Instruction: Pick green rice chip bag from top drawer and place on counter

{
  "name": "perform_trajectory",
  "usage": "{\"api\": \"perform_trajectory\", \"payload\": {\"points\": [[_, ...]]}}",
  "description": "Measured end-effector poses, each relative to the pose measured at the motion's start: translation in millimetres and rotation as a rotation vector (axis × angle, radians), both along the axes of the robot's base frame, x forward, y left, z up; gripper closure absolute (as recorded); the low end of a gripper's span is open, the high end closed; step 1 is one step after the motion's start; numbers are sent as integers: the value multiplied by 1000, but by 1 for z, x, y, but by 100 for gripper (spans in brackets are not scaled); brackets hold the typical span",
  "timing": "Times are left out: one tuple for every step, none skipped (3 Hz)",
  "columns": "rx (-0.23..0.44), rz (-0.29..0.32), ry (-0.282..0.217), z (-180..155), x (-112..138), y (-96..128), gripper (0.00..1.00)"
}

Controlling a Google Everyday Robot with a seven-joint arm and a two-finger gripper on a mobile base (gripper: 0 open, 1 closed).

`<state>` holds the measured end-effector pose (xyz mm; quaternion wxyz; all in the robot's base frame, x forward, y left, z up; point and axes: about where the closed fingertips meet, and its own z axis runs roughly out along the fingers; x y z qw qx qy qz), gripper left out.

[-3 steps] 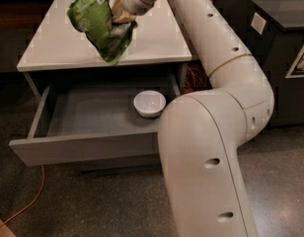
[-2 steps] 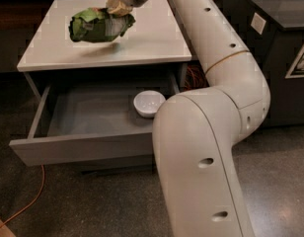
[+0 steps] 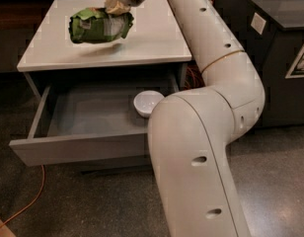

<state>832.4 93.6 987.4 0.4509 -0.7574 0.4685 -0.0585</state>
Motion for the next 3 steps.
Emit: {"api": "perform_trajectory", "payload": {"points": [[-1, 3, 5, -4, 1, 3, 30], [-3, 7, 10, -8, 1, 6, 5], [-4, 9, 13, -10, 1, 8, 0]]}}
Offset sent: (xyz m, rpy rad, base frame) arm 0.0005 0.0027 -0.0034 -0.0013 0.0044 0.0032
